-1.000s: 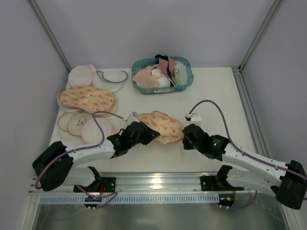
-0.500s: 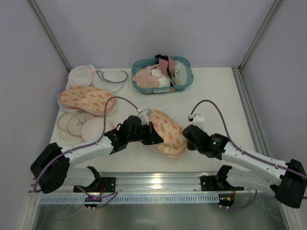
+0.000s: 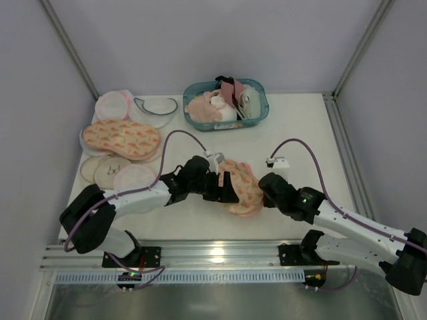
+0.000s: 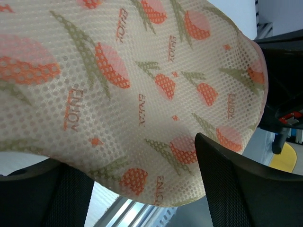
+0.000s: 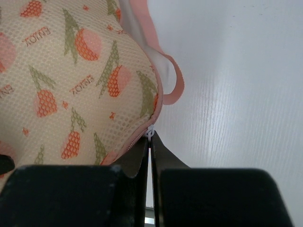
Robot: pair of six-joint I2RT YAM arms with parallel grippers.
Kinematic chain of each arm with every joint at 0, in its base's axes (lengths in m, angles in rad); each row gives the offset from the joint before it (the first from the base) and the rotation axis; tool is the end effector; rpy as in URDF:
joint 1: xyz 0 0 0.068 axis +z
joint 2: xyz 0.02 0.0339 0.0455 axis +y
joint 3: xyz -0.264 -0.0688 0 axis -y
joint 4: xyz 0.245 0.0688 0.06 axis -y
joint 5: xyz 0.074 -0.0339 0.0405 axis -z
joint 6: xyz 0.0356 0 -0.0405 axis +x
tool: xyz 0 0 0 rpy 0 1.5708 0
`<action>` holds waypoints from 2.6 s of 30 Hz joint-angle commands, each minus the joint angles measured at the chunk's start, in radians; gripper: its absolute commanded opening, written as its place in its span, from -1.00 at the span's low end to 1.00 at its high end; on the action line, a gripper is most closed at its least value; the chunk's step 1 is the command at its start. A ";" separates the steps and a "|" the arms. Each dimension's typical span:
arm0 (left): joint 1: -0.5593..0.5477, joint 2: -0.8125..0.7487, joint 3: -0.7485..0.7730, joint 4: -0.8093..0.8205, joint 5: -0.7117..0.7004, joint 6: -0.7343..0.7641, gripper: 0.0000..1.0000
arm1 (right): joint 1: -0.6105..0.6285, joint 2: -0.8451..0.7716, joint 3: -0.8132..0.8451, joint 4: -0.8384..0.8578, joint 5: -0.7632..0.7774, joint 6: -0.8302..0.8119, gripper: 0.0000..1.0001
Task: Unzip the laundry bag and remove the bra
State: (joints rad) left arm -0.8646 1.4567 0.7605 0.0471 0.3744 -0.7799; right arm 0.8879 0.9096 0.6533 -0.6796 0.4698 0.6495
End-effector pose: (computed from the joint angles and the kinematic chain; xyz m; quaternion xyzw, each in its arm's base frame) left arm 0.1859 -0.2380 0.1999 0.1199 0.8757 -0.4336 0.1752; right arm 0.1216 0.1239 0.2327 -0.0377 0.9260 0.0521 0.3719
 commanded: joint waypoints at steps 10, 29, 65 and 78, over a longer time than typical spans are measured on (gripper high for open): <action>-0.004 -0.399 -0.162 -0.331 -0.411 -0.287 0.70 | 0.000 0.021 -0.018 0.150 -0.081 0.004 -0.92; -0.132 -0.821 -0.355 -0.394 -0.537 -0.752 0.94 | 0.000 0.371 -0.092 1.069 -0.724 0.205 -0.92; -0.151 -0.840 -0.444 -0.055 -1.013 -0.987 0.99 | 0.002 0.451 -0.147 1.223 -0.867 0.121 -0.92; -0.151 -0.717 -0.492 0.135 -0.991 -0.966 0.08 | 0.002 0.436 -0.132 1.188 -0.889 0.085 -0.92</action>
State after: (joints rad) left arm -1.0134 0.7315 0.2836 0.0566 -0.5907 -1.7741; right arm 0.8864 1.3785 0.5102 0.5110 -0.4076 0.7795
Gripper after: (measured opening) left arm 0.606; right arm 0.042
